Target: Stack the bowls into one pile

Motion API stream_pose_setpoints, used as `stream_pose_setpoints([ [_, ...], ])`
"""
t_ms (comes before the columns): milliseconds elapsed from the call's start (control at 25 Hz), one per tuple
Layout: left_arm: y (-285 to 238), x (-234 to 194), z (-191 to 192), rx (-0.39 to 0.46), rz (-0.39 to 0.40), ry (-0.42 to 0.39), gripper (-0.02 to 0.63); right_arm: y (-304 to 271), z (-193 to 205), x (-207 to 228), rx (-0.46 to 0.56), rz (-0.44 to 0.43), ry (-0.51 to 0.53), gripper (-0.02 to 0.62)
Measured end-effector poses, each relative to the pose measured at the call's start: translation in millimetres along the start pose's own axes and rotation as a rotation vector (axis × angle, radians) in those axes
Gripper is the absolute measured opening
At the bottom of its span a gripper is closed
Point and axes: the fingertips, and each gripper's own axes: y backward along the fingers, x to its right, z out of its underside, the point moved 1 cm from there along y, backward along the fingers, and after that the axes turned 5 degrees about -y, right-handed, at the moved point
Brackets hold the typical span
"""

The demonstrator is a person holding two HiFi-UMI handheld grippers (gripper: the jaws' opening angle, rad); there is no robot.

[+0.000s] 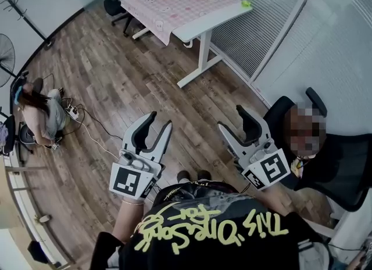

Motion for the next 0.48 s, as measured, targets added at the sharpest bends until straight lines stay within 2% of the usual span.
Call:
stream_pose_setpoints([
  [80, 2, -1, 3, -0.019, -0.015, 0.007, 0.226, 2, -2, 4, 0.017, 0.037, 0.007, 0.291],
  [160, 3, -3, 5, -0.019, -0.011, 0.004, 0.278, 3, -2, 6, 0.020, 0.050, 0.008, 0.301],
  [480, 18, -12, -1, 0.006, 0.019, -0.007, 0.295, -5, 6, -14, -0.014, 0.033, -0.060, 0.301],
])
